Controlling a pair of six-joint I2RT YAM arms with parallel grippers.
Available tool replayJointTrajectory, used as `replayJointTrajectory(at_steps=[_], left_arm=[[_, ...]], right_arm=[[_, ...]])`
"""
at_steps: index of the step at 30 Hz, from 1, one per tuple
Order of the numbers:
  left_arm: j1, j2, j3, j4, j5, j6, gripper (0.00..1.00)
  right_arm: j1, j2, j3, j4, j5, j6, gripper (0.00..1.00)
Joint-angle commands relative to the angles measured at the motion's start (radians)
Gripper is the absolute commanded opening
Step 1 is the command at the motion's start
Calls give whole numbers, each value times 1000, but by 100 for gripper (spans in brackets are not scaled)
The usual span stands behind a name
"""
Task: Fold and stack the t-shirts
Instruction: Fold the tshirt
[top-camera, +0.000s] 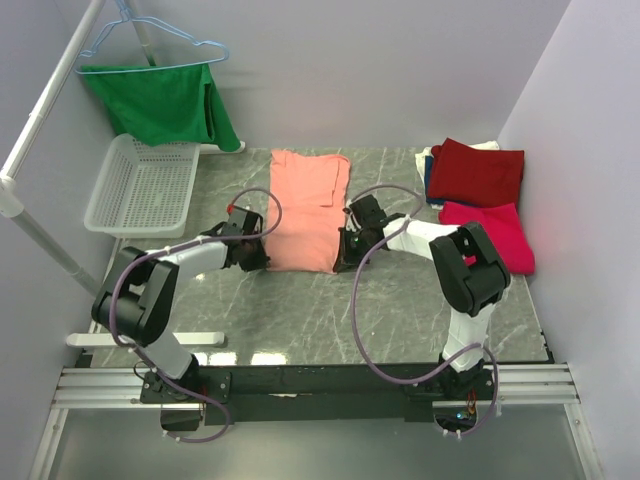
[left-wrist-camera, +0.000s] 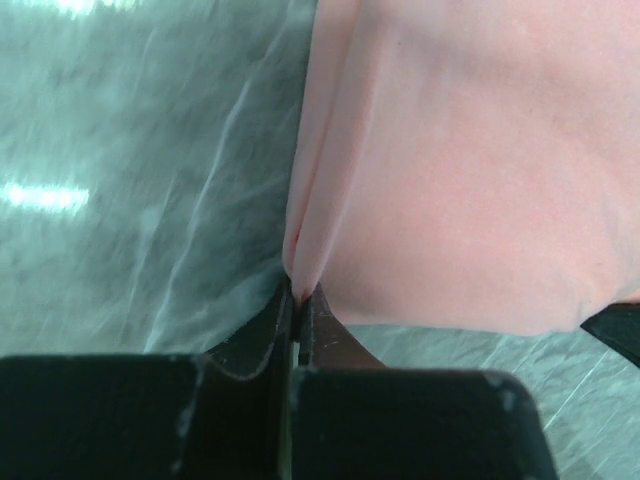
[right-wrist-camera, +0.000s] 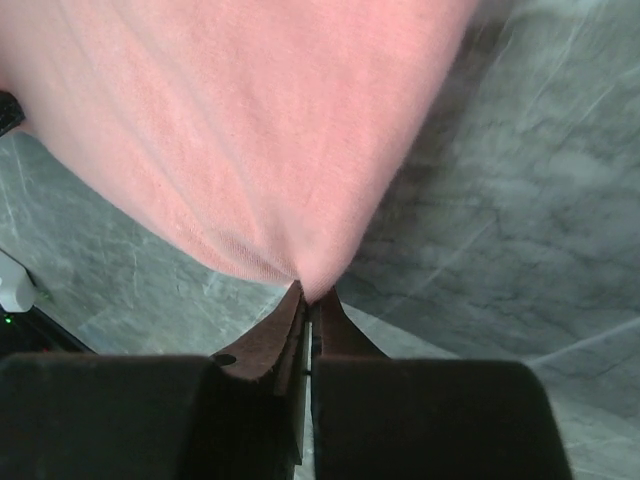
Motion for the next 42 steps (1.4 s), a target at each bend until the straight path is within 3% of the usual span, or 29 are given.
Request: replayJointTrajectory(at_steps=[1,8,16,23,27,35,42], left_arm=[[2,-94,-95,-60,-18,-20,1],[-61,-341,-198,-155,-50,-116,1],[-300,-621,-261,-371,-130,-342,1],[-496,-815,-219,-620,-280,-581,1],[-518,-828,-179,-721,-362,-640,1],[-523,-710,-97,-757,-435,-655,1],[-523,-624,69,-832,-589,-640,1]], right_arm=[[27,-81,-70,-9,34,11,0],[65,-260,-226,-29,39,36,0],[170,-503,-367,-105,56,95,0],[234,-679,-387,-184,73,161,0],[239,-728,-348,-240,99,171,0],[237,-722,-268,-299,174,157,0],[223,-678,-95,-358,280,120,0]])
